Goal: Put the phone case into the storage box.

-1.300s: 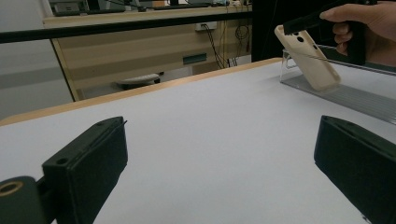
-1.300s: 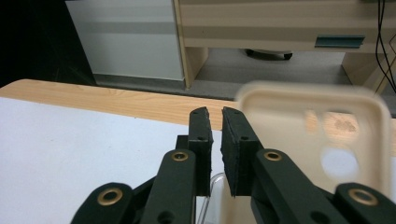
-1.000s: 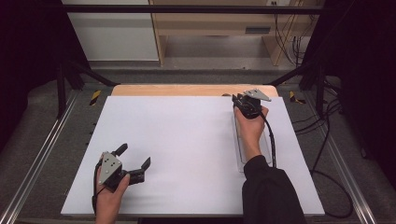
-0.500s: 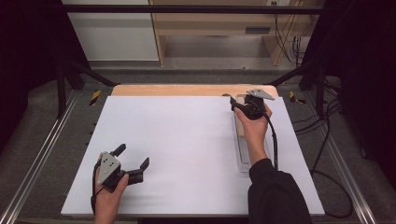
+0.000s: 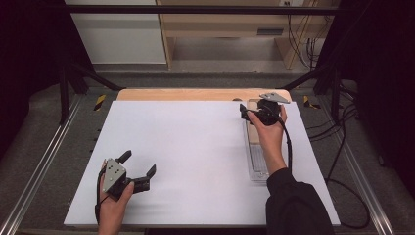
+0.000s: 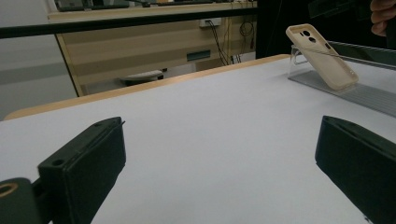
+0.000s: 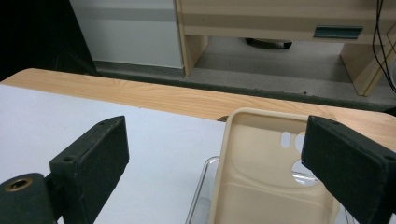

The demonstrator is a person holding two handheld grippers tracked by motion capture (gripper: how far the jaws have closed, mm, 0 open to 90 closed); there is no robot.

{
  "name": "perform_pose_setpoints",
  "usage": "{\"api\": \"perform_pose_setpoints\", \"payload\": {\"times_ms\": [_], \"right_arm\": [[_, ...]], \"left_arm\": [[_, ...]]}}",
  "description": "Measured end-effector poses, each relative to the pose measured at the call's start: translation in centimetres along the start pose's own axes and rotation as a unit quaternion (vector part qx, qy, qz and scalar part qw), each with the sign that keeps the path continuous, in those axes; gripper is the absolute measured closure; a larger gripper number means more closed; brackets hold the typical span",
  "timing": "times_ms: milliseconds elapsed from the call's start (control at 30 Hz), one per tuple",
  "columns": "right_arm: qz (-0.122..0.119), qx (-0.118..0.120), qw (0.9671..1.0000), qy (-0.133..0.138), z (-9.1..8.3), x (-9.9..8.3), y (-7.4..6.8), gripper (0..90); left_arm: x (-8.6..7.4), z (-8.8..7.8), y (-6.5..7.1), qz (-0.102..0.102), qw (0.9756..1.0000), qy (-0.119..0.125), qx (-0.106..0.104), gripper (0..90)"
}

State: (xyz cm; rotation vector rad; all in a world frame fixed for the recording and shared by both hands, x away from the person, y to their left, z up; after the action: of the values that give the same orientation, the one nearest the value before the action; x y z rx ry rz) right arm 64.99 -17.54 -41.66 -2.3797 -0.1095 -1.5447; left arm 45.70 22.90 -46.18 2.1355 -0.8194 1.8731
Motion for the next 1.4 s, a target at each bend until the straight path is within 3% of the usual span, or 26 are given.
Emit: {"api": "perform_pose_setpoints", "payload": {"times_ms": [300,467,933,1400], "right_arm": [[-0.012,0.012,0.9999,-0.002,-0.3,-0.1,-0.8,6.6],[-0.003,0.022,0.9998,0.001,-0.6,0.2,-0.9,6.7],[0.006,0.035,0.9994,-0.001,-1.6,0.6,-0.4,6.2],[0.015,0.047,0.9986,0.017,-3.3,1.8,0.3,6.8]], "left_arm": [[0.1,-0.3,-0.2,-0.005,0.9999,0.004,0.008,1.7],[0.1,-0.2,-0.1,-0.003,1.0,0.003,0.007,1.7],[-0.1,-0.3,-0.1,0.0,1.0,0.002,0.006,2.0],[0.0,-0.5,-0.6,0.002,1.0,0.005,0.008,2.0]]}}
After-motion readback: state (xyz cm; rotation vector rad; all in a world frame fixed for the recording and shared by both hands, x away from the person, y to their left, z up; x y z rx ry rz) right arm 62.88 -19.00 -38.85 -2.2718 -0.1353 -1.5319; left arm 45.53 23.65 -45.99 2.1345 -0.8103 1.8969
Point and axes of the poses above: each handheld gripper's, and its own axes: z roughly forward along the jaws, x roughly out of its top, y roughly to its right, the point moved 5 cm from there along z, roughly forward along the jaws, and after that the axes turned 9 degrees about z, right-handed, at the moved point
